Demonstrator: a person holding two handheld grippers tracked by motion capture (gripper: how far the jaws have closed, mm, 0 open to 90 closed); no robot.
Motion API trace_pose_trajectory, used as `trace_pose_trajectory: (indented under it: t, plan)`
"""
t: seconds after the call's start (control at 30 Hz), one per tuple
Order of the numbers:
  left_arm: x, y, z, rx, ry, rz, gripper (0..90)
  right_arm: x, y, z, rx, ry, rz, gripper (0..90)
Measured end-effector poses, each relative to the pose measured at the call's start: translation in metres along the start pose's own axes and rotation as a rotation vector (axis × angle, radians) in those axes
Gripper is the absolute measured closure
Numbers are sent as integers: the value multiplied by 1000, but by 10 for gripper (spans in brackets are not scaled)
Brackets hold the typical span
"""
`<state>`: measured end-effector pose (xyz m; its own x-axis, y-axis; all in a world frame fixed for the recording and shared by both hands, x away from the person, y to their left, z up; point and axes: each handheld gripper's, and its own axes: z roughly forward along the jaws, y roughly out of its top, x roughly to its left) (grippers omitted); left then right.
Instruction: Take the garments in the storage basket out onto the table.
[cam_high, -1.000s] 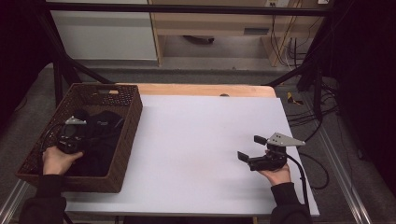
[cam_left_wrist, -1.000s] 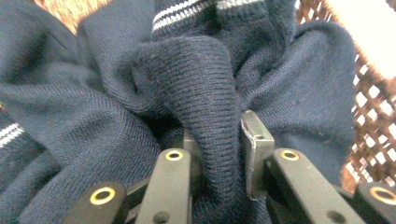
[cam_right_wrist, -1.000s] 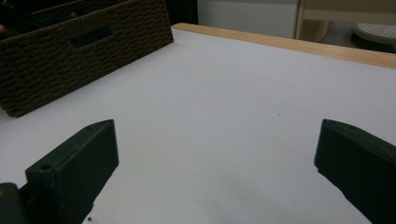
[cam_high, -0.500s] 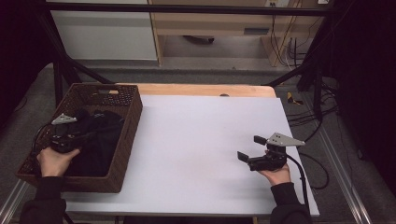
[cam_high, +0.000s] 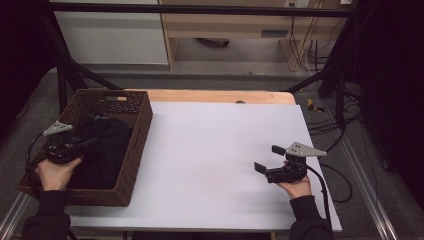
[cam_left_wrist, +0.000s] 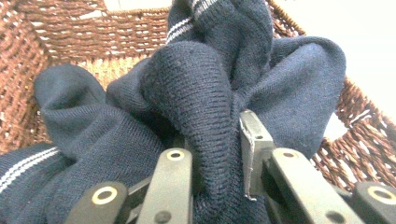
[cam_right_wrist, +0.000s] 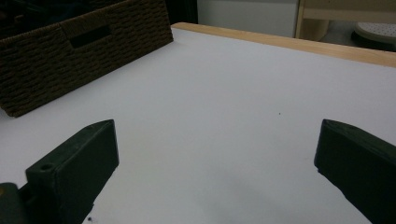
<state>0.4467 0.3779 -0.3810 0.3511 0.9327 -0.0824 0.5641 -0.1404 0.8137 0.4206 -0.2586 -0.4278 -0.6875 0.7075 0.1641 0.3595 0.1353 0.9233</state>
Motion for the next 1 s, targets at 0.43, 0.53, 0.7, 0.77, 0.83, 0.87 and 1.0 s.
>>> trace_pose_trajectory:
  t: [0.43, 0.53, 0.7, 0.77, 0.83, 0.87, 1.0]
  plan:
    - [2, 13, -9, -25, -25, -23, 757, 0, 1, -1, -7, 2, 7, 4]
    - [2, 20, -16, -33, -18, -7, 758, 0, 1, -1, -8, 3, 6, 4]
    - [0, 33, -30, -57, -23, 11, 759, 0, 1, -2, -9, 2, 8, 4]
    - [0, 37, -34, -61, -20, 21, 759, 0, 1, -2, -9, 2, 9, 4]
    - [-1, 41, -38, -69, -18, 29, 759, 0, 1, -1, -10, 2, 8, 4]
    - [-1, 43, -40, -72, -22, 28, 760, 0, 1, -2, -11, 1, 8, 4]
    - [-2, 48, -45, -87, -27, 31, 761, 0, 1, -1, -9, 2, 9, 4]
